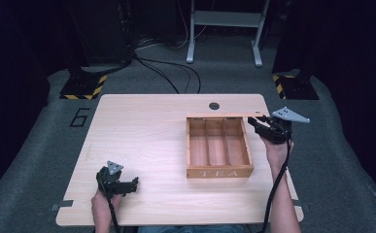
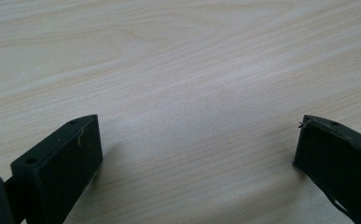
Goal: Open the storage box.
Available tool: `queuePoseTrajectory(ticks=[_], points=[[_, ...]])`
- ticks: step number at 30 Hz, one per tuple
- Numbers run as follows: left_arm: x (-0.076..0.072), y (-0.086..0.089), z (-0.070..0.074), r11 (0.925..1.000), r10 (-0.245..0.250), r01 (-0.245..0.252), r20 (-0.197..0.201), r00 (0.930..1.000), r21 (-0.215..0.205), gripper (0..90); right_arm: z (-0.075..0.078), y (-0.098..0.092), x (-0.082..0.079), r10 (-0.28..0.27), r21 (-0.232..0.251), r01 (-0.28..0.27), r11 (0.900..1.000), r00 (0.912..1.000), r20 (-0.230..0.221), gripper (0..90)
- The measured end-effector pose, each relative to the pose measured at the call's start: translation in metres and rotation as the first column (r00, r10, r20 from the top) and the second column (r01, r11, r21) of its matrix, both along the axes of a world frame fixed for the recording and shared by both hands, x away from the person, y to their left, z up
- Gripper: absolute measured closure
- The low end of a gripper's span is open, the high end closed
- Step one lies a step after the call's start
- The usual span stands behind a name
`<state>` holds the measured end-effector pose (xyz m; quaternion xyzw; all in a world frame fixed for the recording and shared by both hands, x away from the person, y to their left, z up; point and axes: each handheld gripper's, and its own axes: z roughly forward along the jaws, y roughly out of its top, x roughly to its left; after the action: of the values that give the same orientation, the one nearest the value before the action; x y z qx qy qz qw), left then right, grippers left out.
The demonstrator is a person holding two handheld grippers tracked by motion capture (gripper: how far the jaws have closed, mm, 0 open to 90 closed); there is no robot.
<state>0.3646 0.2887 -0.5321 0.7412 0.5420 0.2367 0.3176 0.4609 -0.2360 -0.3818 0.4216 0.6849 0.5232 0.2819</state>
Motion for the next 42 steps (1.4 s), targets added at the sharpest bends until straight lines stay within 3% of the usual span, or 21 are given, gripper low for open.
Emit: queuePoseTrajectory(ticks=[13, 42], points=[[0.000, 0.000, 0.000, 1.0000, 0.001, -0.001, 0.004, 1.0000, 0.002, 0.4, 0.014, -0.001, 0.015, 0.012, 0.004, -0.012, 1.000, 0.9991, -0.041, 59.2], [-0.001, 0.000, 0.000, 1.0000, 0.001, -0.001, 0.004, 1.0000, 0.010, 0.4, 0.017, -0.001, 0.020, 0.012, -0.009, -0.013, 1.000, 0.9990, -0.044, 59.6]])
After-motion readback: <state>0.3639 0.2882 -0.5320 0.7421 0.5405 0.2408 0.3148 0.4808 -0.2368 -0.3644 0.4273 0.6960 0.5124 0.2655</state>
